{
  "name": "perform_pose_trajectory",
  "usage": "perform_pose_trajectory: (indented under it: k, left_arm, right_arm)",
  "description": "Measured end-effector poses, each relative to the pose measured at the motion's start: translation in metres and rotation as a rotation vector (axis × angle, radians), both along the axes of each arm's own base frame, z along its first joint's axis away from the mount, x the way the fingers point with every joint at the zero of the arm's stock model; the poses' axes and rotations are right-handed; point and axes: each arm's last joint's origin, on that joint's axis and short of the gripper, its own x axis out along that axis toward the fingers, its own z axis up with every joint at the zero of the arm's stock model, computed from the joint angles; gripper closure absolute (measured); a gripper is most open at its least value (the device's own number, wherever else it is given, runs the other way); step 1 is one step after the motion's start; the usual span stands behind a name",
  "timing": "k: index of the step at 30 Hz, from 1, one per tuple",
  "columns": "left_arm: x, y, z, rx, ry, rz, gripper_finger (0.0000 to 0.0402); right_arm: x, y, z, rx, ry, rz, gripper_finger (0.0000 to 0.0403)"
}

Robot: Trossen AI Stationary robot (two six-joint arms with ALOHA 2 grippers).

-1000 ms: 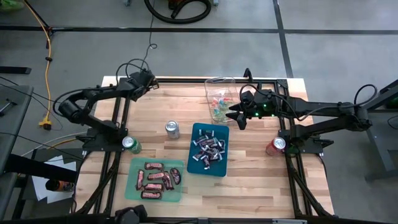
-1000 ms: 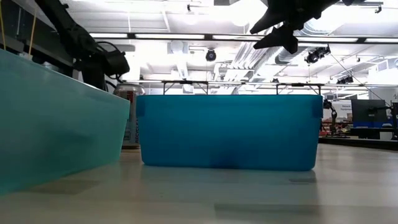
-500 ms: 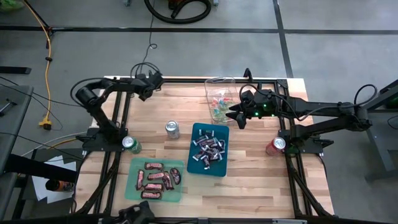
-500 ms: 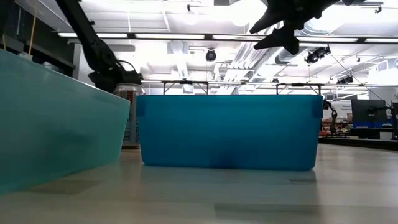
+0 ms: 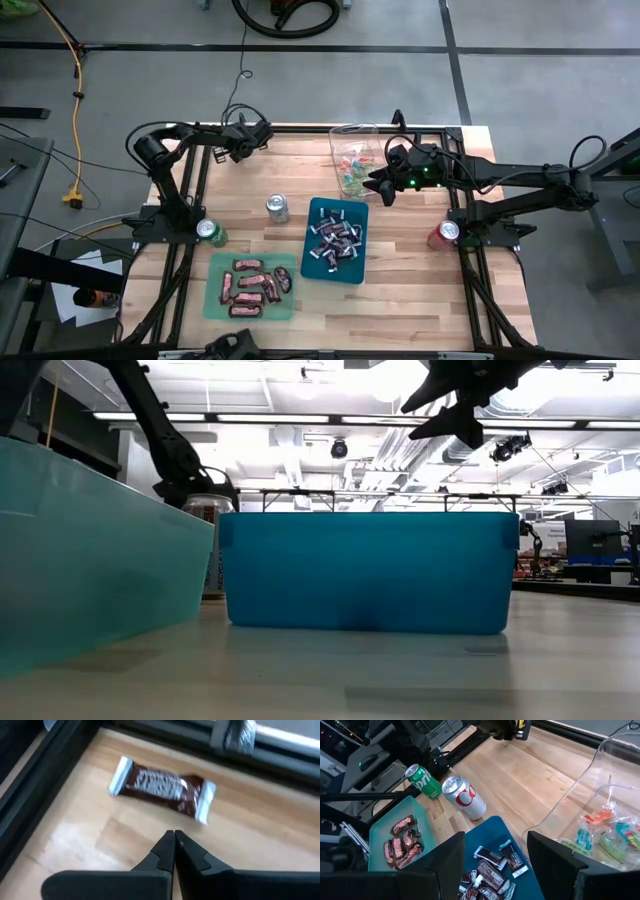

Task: Sort candy
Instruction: Put the brown-white chocolate into the blue bin

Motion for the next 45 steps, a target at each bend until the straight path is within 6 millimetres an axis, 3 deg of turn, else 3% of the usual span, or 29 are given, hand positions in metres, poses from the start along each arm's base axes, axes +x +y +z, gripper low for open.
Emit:
perform_pose_trajectory:
  k: [9,13,17,22,27,34,45]
  left_arm:
    - [0.019,-0.038,0.006,-0.102,-0.008,-0.131,0.0402]
    - [0.021,-0.05,0.021,-0.047,-0.053,-0.117,0.0402]
    - [0.007,-0.034,0.031,0.097,-0.033,0.021,0.0402]
    - [-0.012,-0.008,0.024,0.16,0.014,0.133,0.0402]
    - [-0.019,0.018,0.015,0.174,-0.015,0.145,0.0402]
    - [-0.014,0.021,0.012,0.175,0.015,0.151,0.0402]
    - [-0.009,0.007,0.002,-0.033,0.04,-0.002,0.0402]
  right_arm:
    - [0.0,0.0,0.0,-0.043,0.008,0.023,0.0195]
    - [0.0,0.0,0.0,-0.057,0.011,0.03,0.0195]
    - [0.0,0.0,0.0,-0.066,0.013,0.029,0.0195]
    - [0.0,0.0,0.0,-0.063,0.013,0.027,0.0195]
    - [0.0,-0.003,0.0,-0.066,0.014,0.009,0.0195]
    - [-0.001,-0.003,0.0,-0.009,0.007,-0.026,0.0195]
    - [-0.001,-0.003,0.0,0.055,-0.004,-0.041,0.0195]
